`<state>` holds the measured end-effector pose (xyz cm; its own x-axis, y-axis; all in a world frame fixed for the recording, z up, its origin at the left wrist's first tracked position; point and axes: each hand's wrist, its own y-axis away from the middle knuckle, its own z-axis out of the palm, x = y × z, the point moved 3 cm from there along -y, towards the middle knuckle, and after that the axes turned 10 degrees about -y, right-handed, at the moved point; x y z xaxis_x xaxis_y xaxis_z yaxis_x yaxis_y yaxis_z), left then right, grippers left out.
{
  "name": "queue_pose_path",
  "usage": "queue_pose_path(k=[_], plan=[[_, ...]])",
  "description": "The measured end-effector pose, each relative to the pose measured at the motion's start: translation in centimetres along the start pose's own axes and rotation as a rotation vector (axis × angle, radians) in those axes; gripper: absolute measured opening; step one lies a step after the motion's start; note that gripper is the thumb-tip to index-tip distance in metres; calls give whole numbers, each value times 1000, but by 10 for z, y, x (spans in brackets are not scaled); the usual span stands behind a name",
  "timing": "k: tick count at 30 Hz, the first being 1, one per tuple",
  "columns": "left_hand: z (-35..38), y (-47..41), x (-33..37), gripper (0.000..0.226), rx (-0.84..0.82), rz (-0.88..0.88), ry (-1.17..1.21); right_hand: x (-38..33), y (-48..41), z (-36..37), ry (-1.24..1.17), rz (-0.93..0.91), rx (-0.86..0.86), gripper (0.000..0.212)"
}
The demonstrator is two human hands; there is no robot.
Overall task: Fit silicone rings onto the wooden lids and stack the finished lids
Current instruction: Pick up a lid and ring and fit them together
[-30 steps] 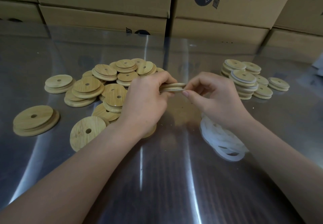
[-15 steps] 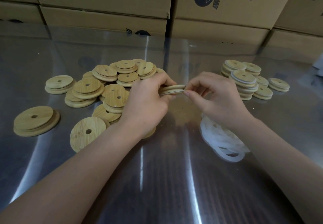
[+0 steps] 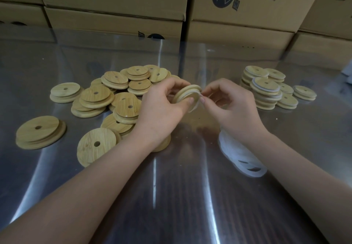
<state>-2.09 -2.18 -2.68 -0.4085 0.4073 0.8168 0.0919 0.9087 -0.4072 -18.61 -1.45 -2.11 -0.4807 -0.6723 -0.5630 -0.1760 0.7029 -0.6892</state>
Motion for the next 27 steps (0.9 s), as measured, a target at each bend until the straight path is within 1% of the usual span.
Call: queue_pose_path(k=[5,9,14,20,23,27], plan=[[0,-1,0,22,0,17,-24,-4,4,5,78,-134,80,3],[-2,-3,-1,25,32,33,-88,-4,5,8,105,-140,82,3],[-5,-5,1,24,71,85,-198,-5,1,5,100,-159,92,2],[-7,-4,3,25,89,171,-300,-2,0,2,72,-102,106,3],[-8,-4,4,26,93,194,-314,0,-2,0,57,-77,86,3],[-7,-2,4,25,95,224,-318,-1,-2,-1,86,-106,37,4]])
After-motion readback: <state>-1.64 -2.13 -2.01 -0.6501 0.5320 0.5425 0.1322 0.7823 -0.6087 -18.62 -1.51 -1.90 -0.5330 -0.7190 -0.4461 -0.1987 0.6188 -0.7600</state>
